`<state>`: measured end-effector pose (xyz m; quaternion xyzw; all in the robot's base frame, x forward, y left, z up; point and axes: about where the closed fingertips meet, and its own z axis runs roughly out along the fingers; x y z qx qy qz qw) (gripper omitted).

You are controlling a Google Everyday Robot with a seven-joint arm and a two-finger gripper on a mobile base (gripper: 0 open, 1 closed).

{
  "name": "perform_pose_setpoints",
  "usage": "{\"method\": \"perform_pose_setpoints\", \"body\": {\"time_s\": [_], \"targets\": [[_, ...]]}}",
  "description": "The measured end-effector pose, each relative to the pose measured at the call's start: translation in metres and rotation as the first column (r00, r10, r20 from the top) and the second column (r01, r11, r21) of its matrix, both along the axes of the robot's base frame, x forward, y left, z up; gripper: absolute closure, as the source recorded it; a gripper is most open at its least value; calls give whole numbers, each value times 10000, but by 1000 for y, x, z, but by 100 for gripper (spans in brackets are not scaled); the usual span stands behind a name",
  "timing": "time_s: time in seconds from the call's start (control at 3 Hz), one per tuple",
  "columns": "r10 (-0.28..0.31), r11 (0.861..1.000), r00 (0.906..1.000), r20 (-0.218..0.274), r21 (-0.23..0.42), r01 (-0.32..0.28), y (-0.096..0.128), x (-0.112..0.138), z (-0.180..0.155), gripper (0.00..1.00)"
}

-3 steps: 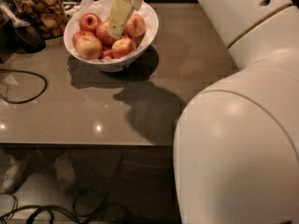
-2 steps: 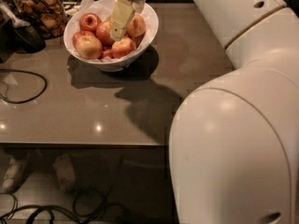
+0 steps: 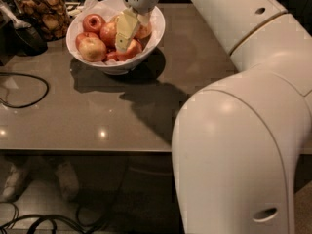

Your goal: Pick apple from white bowl

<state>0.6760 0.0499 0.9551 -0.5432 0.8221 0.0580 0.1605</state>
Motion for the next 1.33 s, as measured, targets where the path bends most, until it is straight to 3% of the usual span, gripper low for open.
{"method": "perform_pose_setpoints", "body": {"time_s": [1.33], "targets": [[6, 9992, 9960, -897, 410, 31, 5, 7, -32, 22]]}}
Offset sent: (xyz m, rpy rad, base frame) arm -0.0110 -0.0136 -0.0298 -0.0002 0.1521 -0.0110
